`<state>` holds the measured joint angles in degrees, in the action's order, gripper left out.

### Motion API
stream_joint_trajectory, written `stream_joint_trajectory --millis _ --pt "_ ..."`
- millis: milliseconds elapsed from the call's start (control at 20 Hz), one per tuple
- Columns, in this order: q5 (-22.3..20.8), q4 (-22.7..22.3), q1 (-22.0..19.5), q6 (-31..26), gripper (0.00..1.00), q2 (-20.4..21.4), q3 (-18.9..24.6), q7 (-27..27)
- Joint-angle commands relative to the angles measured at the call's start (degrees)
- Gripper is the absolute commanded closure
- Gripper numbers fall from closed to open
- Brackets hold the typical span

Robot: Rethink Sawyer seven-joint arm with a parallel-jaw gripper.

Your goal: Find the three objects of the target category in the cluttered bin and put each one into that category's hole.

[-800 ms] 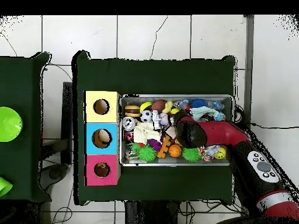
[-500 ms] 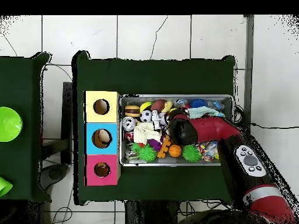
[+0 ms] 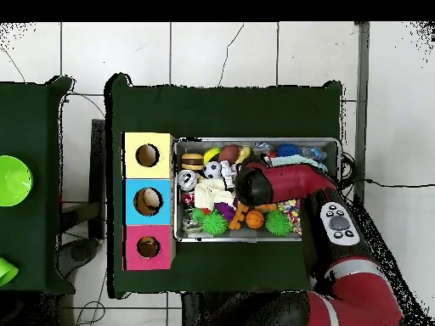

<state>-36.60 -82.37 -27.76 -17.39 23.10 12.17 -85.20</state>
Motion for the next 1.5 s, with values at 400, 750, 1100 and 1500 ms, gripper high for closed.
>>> stream_joint_trajectory --millis 400,750,1100,1500 --pt "5.7 9.6 -1.1 -2.4 0.00 -12.8 -2.9 -7.6" --pt "12.9 1.7 0.9 -13.0 0.00 -2.0 -1.5 -7.3" --pt "17.6 0.7 2.5 -16.9 1.00 1.0 -0.2 -6.7" --pt "19.6 4.1 4.8 -39.0 1.00 -0.4 -5.0 -3.7"
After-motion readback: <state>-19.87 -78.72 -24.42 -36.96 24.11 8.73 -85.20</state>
